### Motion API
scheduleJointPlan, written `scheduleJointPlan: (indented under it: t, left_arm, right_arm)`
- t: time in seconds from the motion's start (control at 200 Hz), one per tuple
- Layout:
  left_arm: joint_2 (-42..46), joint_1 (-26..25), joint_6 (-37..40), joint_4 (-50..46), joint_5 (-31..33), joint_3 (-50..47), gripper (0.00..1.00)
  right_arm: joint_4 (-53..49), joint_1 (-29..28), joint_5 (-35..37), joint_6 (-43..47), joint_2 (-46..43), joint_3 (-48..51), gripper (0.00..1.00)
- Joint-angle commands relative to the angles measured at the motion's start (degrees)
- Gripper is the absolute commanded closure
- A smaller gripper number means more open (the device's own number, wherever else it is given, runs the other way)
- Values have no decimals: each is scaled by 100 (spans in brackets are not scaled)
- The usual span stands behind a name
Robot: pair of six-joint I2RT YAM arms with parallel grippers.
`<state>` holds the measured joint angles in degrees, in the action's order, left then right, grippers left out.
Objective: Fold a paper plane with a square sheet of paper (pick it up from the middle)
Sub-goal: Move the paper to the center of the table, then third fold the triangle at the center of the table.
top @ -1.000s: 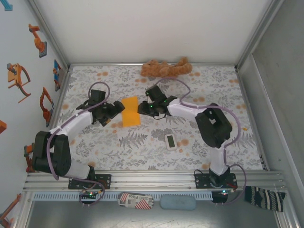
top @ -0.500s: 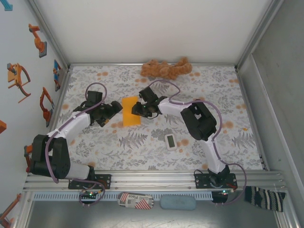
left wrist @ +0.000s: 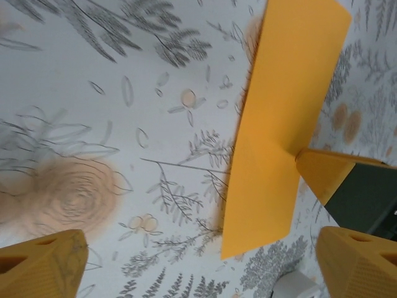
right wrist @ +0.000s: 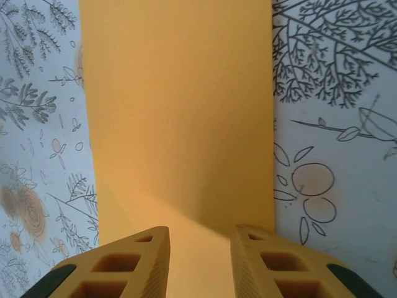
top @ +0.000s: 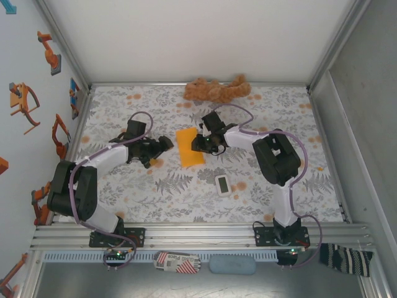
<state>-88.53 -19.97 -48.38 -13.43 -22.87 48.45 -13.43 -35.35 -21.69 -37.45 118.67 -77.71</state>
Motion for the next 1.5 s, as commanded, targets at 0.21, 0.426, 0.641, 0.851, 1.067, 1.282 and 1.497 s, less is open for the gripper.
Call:
scheduleJointPlan:
  t: [0.21,0.426,0.641,0.851,1.067,1.282,1.497]
  left_arm:
    - [-402,-343,-708,865,-584,-37,29]
    - [-679,-451,-758,894,-614,38,49]
    - [-881,-514,-765,956,-735,101,56]
    - [-1107,-569,-447,553,-797,348,64]
    - [-1283,-617,-426,561,-915,471,65]
    - [-1373,-684,-506,544,-918,482,68]
    - [-1446,-684,-536,591,-980,497,68]
  right_arm:
    - [304,-16,-151,-378,-538,256,73]
    - [359,45,-115,-522,-363,471,75]
    - [320,107,-90,-623,-97,484,78]
    - [271,163,-19,-653,-33,578,80]
    - [304,174,-28,-658,-40,629,80]
    - [348,180,-35,-680,-29,644,80]
    - [354,178,-50,-685,-20,660,80]
